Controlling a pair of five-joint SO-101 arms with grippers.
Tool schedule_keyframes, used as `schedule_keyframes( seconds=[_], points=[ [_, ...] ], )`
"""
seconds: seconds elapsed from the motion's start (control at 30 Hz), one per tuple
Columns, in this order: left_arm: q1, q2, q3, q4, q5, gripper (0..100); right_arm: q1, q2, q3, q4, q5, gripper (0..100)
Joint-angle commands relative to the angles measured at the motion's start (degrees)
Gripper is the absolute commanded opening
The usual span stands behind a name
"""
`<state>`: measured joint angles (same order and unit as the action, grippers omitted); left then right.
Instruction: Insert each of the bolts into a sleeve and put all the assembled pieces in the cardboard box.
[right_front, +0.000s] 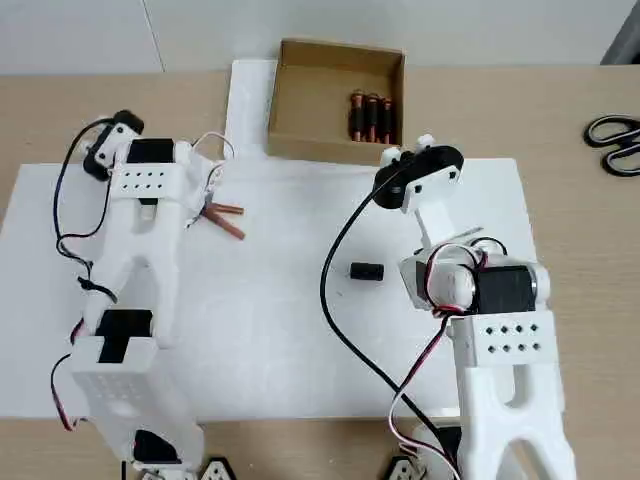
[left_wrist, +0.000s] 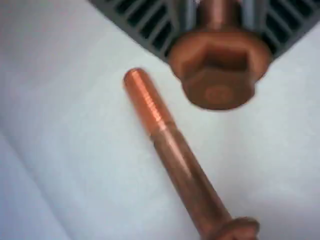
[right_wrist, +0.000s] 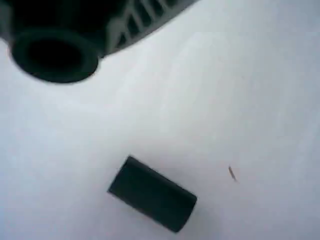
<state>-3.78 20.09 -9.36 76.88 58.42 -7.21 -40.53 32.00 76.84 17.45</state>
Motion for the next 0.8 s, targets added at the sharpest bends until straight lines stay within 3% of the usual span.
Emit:
schedule_keyframes(
  seconds=[0.0,0.17,0.4,0.77],
  points=[
    [0.09,-0.88,-3.03,1.32,-11.34,1,0.13,-0.57,-0.79,0.13,-0.88,0.4],
    [0.53,-0.97,-3.21,2.11,-25.49,1,0.13,-0.57,-0.79,0.22,-0.88,0.4],
    [4.48,-0.53,-10.33,14.24,-44.48,1,0.04,-0.57,-0.44,0.22,-0.53,0.4],
    [6.07,-0.53,-10.68,15.65,-53.27,1,0.04,-0.57,4.13,-0.22,-0.44,0.4]
  ],
)
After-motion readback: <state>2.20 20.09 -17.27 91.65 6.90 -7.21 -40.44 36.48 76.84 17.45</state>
